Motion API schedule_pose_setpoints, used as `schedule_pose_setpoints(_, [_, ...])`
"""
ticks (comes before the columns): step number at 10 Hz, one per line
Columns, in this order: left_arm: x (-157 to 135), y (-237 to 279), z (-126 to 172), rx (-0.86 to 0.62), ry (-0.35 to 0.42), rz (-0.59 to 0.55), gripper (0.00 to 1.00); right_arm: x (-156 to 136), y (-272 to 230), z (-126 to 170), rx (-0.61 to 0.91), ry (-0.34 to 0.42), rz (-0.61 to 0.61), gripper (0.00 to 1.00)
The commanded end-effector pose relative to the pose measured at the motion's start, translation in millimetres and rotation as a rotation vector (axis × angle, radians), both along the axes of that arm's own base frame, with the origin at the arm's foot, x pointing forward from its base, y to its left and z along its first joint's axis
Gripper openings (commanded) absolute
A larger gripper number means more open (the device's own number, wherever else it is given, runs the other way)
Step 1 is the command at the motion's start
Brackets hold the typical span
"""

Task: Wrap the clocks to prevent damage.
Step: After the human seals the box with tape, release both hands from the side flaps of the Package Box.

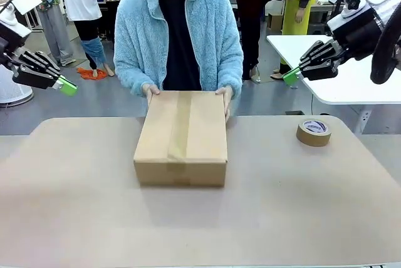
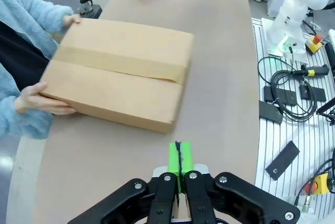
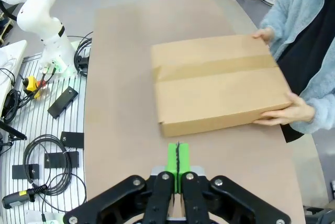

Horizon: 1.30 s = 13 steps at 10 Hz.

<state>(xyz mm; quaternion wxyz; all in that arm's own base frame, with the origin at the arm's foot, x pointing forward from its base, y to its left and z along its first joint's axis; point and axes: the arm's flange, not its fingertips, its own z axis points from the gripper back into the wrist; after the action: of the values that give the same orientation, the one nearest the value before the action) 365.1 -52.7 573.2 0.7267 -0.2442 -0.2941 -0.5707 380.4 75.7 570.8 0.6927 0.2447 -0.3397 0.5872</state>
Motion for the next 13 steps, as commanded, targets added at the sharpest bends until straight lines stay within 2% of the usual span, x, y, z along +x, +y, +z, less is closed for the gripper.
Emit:
schedule_pose_setpoints(1, [-1,-1,3,0.017,0.013,0.013,0.0,-1,0,-1,-0.014,0.009,-0.016,0.01])
schedule_pose_setpoints(4, [-1,-1,3,0.017,0.013,0.013,0.0,-1,0,-1,-0.014,0.009,-0.016,0.01])
schedule_pose_setpoints(6, [3,0,5,-0.003,-0.029,-0.025,0.0,0,0,0,0.001,-0.001,0.0,0.01])
schedule_pose_setpoints(7, [5,1,8,-0.001,-0.015,-0.035,0.6,-3,3,2,-0.031,0.007,-0.022,0.61])
schedule_pose_setpoints(8, [-4,-1,6,-0.014,-0.024,-0.02,0.6,-7,5,0,-0.07,0.014,-0.023,0.61])
schedule_pose_setpoints(9, [-5,2,10,-0.014,-0.027,-0.024,1.0,-7,8,2,-0.08,0.009,-0.018,1.0])
schedule_pose_setpoints(10, [-3,4,14,-0.013,-0.027,-0.023,0.63,-5,8,4,-0.073,0.013,-0.03,0.64])
schedule_pose_setpoints(11, [-7,4,14,-0.022,-0.027,-0.015,1.0,-6,7,4,-0.079,0.018,-0.033,1.0])
schedule_pose_setpoints(13, [-4,4,16,-0.029,-0.02,-0.02,1.0,-6,8,6,-0.088,0.02,-0.048,1.0])
